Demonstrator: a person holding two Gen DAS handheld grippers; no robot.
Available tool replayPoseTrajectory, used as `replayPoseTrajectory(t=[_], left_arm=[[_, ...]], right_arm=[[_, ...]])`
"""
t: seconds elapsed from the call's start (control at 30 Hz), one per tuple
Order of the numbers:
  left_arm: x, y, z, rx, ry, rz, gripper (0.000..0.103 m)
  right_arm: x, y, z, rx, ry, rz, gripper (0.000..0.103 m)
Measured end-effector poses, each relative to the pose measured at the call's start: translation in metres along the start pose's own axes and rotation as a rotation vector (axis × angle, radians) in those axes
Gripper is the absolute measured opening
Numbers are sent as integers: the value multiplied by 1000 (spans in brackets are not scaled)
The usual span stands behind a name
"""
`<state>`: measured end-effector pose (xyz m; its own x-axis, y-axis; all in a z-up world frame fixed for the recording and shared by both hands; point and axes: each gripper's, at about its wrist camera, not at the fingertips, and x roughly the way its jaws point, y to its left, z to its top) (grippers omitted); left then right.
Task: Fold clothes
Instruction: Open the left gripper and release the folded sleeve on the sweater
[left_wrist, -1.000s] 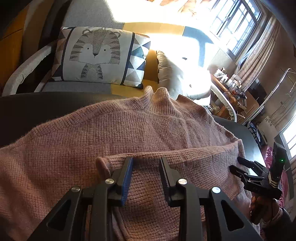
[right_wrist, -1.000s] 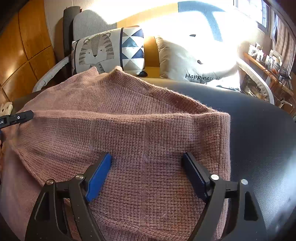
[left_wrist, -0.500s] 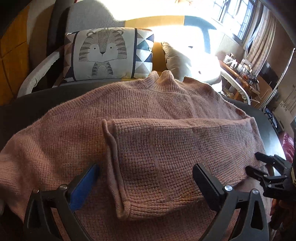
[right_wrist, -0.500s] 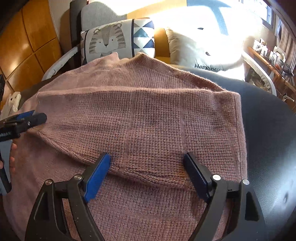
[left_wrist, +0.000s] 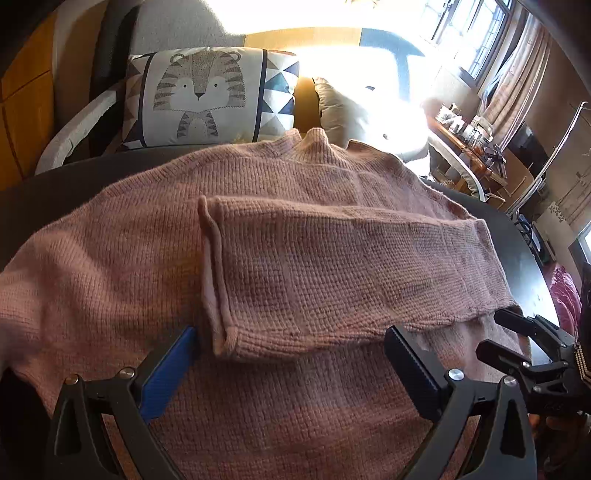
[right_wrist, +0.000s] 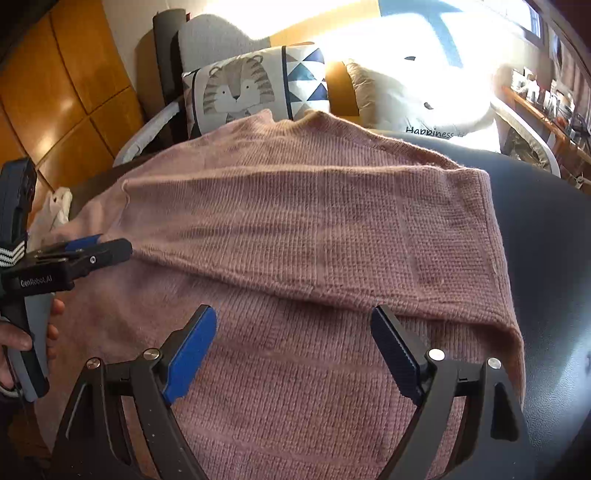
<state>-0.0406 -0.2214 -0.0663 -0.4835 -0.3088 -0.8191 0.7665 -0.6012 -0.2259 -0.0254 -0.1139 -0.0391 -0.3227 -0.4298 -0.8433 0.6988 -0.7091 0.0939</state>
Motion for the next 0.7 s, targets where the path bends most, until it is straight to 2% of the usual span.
replayPoseTrajectory(t=[0.03, 0.17, 0.27, 0.33, 0.43, 0.57, 0.7], left_arm=[[1, -1, -3, 7, 0, 10, 103], [6, -10, -7, 81, 2, 67, 103], [-2, -8, -4, 48, 7, 39, 103], [-8, -6, 0, 31, 1, 30, 103], [-9, -8, 6, 53, -9, 79, 103], [0, -13, 12, 48, -15, 107, 103], [23, -21, 13, 52, 13, 150, 103]], right_arm=[[5, 2, -7, -14, 18, -16, 88], [7, 3, -13, -22, -2, -17, 92], [1, 1, -10, -12, 9, -20, 92], [-6, -2, -5, -18, -15, -34, 92], [-9, -17, 7, 18, -60, -74, 92], [2, -42, 21, 95, -102, -128, 92], [29, -60, 20, 107, -52, -139, 93]])
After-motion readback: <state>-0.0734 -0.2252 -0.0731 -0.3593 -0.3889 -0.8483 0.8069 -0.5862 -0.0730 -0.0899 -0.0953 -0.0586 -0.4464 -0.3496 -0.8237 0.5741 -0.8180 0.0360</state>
